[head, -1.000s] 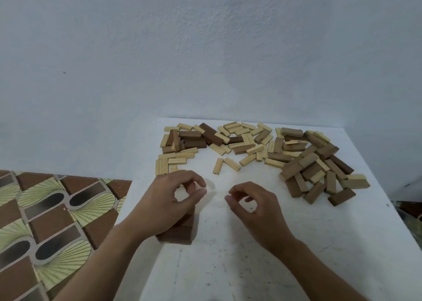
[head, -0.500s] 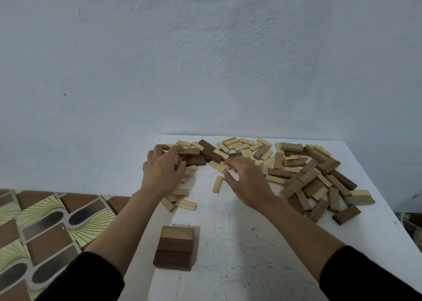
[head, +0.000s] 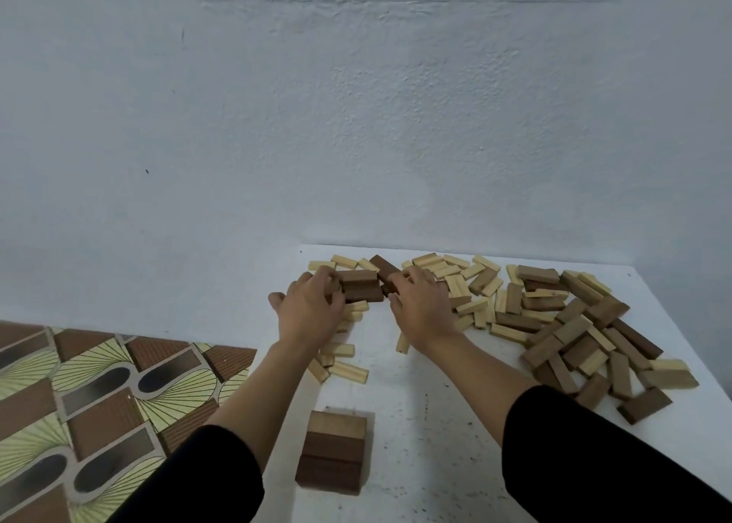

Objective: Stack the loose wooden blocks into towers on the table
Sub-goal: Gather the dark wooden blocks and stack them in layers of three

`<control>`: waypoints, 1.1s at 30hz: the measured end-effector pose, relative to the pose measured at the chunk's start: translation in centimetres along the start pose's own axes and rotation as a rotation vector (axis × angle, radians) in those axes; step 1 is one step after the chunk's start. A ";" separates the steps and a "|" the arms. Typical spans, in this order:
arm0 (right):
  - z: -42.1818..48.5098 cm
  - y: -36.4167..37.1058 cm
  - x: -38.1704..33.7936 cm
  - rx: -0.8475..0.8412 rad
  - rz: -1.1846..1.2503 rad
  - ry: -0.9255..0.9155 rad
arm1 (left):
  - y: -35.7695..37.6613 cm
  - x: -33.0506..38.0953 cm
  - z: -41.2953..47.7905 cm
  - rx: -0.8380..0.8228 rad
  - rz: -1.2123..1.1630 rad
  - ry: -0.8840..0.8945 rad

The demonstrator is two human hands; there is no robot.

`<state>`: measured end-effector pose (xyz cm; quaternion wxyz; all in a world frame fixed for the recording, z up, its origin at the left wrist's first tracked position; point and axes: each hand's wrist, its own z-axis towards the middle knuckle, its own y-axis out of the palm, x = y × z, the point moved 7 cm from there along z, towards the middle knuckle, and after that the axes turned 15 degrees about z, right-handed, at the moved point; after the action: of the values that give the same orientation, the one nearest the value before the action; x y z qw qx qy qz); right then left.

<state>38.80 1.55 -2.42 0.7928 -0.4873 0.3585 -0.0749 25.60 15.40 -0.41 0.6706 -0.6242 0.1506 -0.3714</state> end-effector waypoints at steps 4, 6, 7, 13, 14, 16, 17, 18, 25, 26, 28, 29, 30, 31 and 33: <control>0.2 0.1 0.9 0.028 0.047 0.033 | -1.2 0.2 -1.1 -0.009 -0.339 -0.036; -0.1 -0.3 1.3 0.079 0.185 0.068 | -2.5 1.4 -2.7 -0.031 -0.487 0.006; -0.6 -0.9 1.4 0.126 0.278 0.088 | -3.0 2.0 -3.7 -0.055 -0.522 0.029; -7.0 -4.8 1.1 0.198 0.657 0.219 | -3.8 5.4 -9.0 -0.153 -0.513 0.219; -8.3 -5.3 1.0 0.167 0.687 0.235 | -3.7 5.8 -9.7 -0.161 -0.486 0.262; -11.1 -6.3 1.2 0.097 0.718 0.276 | -3.4 7.0 -11.4 -0.166 -0.381 0.362; -12.3 -6.7 1.4 0.073 0.705 0.294 | -3.1 7.6 -12.2 -0.170 -0.288 0.402; -13.5 -7.1 1.7 0.055 0.680 0.314 | -2.7 8.1 -13.0 -0.168 -0.175 0.425; -18.7 -7.4 3.7 -0.052 0.418 0.355 | -0.6 10.9 -16.4 -0.236 0.293 0.514; -19.0 -7.2 3.7 -0.056 0.404 0.347 | -0.3 11.2 -16.5 -0.246 0.338 0.529; -19.6 -7.0 3.7 -0.060 0.393 0.326 | 0.2 11.6 -16.7 -0.273 0.391 0.546; -19.8 -6.8 3.6 -0.067 0.395 0.312 | 0.3 11.7 -16.7 -0.287 0.400 0.552; -20.0 -6.7 3.4 -0.076 0.399 0.298 | 0.2 11.8 -16.8 -0.298 0.406 0.557; -20.0 -6.6 3.3 -0.084 0.403 0.288 | 0.1 11.8 -16.7 -0.307 0.403 0.560; -19.9 -6.6 3.1 -0.088 0.380 0.278 | -0.1 11.5 -16.7 -0.323 0.381 0.561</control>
<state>29.87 -17.62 -3.85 0.7137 -0.4300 0.5524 0.0250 22.29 -4.62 -0.24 0.5534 -0.5566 0.4985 -0.3680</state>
